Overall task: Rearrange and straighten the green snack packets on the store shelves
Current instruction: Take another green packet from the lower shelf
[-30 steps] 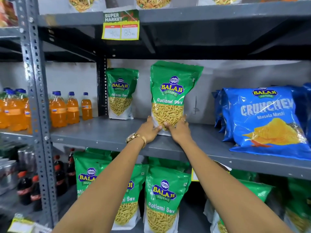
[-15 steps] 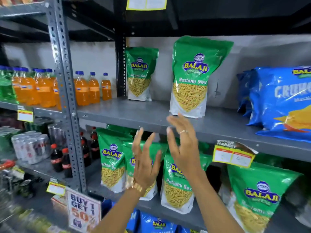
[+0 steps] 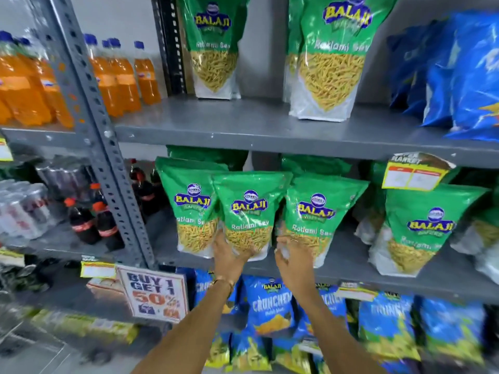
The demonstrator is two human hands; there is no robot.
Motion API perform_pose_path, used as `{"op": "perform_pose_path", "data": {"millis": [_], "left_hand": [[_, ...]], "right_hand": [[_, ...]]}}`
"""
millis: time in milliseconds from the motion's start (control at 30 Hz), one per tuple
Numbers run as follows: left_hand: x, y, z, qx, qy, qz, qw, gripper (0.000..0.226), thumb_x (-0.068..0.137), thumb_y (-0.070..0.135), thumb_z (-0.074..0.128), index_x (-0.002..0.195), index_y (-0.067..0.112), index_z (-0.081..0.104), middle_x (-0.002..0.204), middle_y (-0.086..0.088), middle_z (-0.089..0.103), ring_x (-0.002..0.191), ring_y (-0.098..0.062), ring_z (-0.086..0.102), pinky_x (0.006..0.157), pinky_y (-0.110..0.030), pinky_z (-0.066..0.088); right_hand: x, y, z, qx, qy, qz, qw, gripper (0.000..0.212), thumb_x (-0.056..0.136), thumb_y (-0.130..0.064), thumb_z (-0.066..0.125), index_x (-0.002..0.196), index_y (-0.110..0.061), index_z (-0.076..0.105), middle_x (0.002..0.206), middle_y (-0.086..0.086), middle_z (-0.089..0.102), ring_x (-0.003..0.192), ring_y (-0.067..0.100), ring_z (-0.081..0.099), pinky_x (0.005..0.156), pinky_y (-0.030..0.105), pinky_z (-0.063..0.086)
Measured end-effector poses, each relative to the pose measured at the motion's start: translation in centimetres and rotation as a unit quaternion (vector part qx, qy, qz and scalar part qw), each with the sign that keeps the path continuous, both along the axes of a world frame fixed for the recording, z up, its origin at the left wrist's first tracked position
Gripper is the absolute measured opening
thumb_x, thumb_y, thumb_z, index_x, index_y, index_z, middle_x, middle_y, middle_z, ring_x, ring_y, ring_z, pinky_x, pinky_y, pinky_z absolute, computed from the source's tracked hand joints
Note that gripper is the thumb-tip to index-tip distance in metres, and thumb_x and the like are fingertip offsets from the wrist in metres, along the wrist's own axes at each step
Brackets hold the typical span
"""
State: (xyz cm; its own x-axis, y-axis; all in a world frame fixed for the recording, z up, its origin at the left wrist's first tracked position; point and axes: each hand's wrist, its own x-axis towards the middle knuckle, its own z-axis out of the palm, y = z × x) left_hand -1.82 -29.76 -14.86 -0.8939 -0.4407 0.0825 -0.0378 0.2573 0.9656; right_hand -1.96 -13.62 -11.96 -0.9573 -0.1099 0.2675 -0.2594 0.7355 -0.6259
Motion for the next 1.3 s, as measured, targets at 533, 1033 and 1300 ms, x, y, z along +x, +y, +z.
{"op": "perform_pose_path", "data": {"millis": [533,1033,1300], "left_hand": [[2.1,-2.4,-1.6,0.044,0.022,-0.026,0.998,0.083,0.065,0.038,0.085,0.131,0.024,0.039,0.129,-0.001,0.058,0.119,-0.021,0.054,0.098,-0.037,0.046],[11.5,-4.3,8.4,-0.112,0.076,-0.052,0.989,0.072,0.057,0.061,0.080,0.110,0.021,0.053,0.101,0.005,0.066,0.092,-0.014,0.064,0.077,-0.035,0.055],[12.3,-3.3,21.3,-0.207,0.252,-0.003,0.945,0.064,0.061,0.063,0.076,0.105,0.022,0.054,0.091,0.012,0.067,0.080,-0.009,0.065,0.067,-0.035,0.055]], "right_hand": [[-1.0,-0.6,0.0,0.022,-0.106,-0.017,0.994,0.076,0.069,-0.047,0.075,0.132,-0.014,0.049,0.132,0.010,0.057,0.127,0.034,0.048,0.102,0.048,0.044],[9.8,-2.4,5.9,-0.279,-0.051,0.086,0.955,0.082,0.080,-0.020,0.075,0.147,-0.008,0.031,0.122,-0.020,0.048,0.116,0.007,0.048,0.087,0.008,0.042],[8.9,-1.1,18.0,-0.291,0.099,0.148,0.940,0.057,0.076,-0.020,0.078,0.127,-0.017,0.054,0.112,-0.014,0.068,0.103,-0.001,0.064,0.085,0.032,0.056]]}}
